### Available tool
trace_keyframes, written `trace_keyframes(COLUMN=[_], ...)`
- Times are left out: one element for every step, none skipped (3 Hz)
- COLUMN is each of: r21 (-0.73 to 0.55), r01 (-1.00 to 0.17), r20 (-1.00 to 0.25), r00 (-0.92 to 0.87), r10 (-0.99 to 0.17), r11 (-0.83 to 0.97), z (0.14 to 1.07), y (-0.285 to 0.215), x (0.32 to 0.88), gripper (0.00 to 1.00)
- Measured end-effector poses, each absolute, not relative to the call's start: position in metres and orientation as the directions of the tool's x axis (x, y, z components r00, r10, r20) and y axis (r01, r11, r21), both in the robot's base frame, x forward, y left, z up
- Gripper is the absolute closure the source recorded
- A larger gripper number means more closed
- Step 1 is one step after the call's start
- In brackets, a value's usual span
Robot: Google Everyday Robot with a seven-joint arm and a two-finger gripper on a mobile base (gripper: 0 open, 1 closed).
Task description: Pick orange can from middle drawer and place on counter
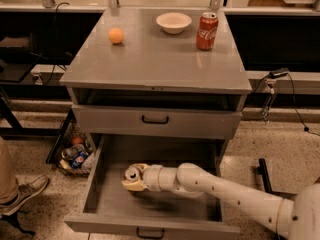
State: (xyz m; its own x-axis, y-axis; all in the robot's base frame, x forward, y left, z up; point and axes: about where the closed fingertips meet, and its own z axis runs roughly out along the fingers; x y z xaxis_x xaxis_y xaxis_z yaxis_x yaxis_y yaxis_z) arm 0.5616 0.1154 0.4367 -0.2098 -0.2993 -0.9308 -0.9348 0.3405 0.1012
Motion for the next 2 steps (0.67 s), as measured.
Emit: trace_keyframes(r21=[0.077, 0.009], r01=[-0.956, -0.974], r20=[-0.955, -0.944], r00=[-0.152, -0.083], r10=[-0.255, -0.320], r11=[0.282, 0.226], z=[0.495, 0.565], y=[0.057, 0.014], x=[0.544, 0.521], gripper=[1.00, 1.00])
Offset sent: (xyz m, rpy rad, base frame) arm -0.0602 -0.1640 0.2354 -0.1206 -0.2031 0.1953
